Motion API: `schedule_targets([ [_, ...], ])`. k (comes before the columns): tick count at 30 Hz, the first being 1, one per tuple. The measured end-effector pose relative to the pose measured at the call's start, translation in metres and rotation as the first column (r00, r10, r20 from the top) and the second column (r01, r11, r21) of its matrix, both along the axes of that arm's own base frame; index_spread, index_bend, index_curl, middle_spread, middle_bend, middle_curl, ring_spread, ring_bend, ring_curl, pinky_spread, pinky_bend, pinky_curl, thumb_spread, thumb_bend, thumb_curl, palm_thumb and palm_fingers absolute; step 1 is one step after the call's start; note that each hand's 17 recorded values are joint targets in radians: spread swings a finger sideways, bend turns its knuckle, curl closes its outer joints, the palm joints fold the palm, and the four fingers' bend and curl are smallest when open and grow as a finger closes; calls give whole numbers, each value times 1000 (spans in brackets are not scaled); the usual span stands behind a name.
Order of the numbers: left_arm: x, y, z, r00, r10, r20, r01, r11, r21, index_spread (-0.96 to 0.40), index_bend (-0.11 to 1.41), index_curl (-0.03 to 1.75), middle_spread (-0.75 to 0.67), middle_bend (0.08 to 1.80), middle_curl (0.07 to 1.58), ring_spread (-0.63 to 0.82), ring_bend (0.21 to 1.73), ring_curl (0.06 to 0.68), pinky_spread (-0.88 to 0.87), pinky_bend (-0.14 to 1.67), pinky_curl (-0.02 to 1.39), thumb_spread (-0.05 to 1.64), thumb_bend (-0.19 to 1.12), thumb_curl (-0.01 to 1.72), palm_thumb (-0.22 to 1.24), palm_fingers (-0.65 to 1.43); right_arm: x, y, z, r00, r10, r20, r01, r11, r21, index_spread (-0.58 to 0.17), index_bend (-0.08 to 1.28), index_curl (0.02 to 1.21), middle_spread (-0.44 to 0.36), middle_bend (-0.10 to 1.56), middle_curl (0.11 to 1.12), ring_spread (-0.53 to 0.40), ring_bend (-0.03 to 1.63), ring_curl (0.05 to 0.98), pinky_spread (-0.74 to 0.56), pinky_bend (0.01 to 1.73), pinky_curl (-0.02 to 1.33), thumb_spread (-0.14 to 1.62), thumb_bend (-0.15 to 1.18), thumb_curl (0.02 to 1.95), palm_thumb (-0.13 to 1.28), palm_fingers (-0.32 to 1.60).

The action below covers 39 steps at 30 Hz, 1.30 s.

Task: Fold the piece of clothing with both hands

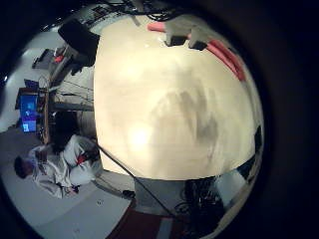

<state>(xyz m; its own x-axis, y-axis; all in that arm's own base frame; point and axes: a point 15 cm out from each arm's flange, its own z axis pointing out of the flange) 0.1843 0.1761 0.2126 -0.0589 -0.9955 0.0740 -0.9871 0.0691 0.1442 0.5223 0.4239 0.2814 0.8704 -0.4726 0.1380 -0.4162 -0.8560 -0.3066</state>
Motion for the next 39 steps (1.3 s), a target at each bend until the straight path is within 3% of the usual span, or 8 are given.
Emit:
schedule_targets([
  [3, -2, -1, 0, 1000, 2, 1, -2, 1000, 1, -9, 156, 295, 31, 221, 366, 273, 473, 208, 261, 303, 307, 1231, -15, 369, 666, 181, -1, 4, 3, 1000, 23, 14, -23, 1000, 0, -380, 265, 481, -7, 403, 450, 26, 680, 445, 154, 843, 643, 1184, -48, 485, 636, -114],
  [8, -3, -2, -3, 1000, 1, -5, -1, 1000, -3, -9, 156, 294, 30, 223, 367, 272, 477, 209, 261, 302, 306, 1230, -14, 374, 664, 182, -1, 8, 8, 999, 42, 31, -42, 999, 4, -384, 161, 408, 49, 286, 390, 145, 571, 373, 360, 747, 562, 1147, -41, 431, 539, -73],
  [16, 7, -6, 5, 1000, -14, 11, 14, 1000, 6, -12, 159, 294, 23, 226, 368, 271, 478, 207, 257, 299, 305, 1230, -14, 379, 663, 186, 0, -47, 73, 999, -40, 27, 40, 999, 13, -376, 167, 347, 77, 227, 357, 215, 508, 323, 481, 680, 478, 1120, -28, 378, 459, 4],
  [23, 26, -24, 38, 1000, -31, 6, 30, 999, 20, -21, 163, 300, 18, 215, 365, 263, 473, 204, 248, 299, 305, 1217, -19, 381, 638, 198, -37, -164, 150, 977, -204, -63, 201, 978, -49, -377, 175, 328, 83, 211, 347, 233, 468, 294, 506, 592, 413, 1098, -17, 371, 531, 28],
  [29, 37, -61, 77, 996, -66, -61, 67, 997, 24, -29, 172, 310, 9, 208, 365, 257, 464, 200, 236, 292, 304, 1211, -20, 383, 621, 220, -102, -264, 188, 923, -338, -184, 311, 937, -161, -361, 175, 322, 100, 193, 340, 245, 407, 269, 485, 518, 370, 1097, -24, 358, 536, 7],
  [34, 38, -105, 98, 984, -113, -137, 119, 992, 36, -28, 174, 318, 10, 244, 374, 249, 438, 192, 221, 261, 295, 1205, -20, 380, 591, 253, -163, -337, 208, 843, -462, -277, 403, 882, -245, -338, 169, 312, 126, 187, 327, 260, 339, 248, 453, 457, 342, 1132, -35, 317, 455, -38],
  [39, 40, -144, 113, 971, -141, -190, 156, 985, 66, -25, 174, 325, 32, 237, 373, 251, 434, 191, 215, 248, 292, 1209, -19, 373, 568, 263, -207, -364, 167, 768, -513, -384, 400, 852, -338, -331, 163, 301, 149, 177, 312, 275, 304, 239, 432, 402, 323, 1167, -29, 286, 402, -44],
])
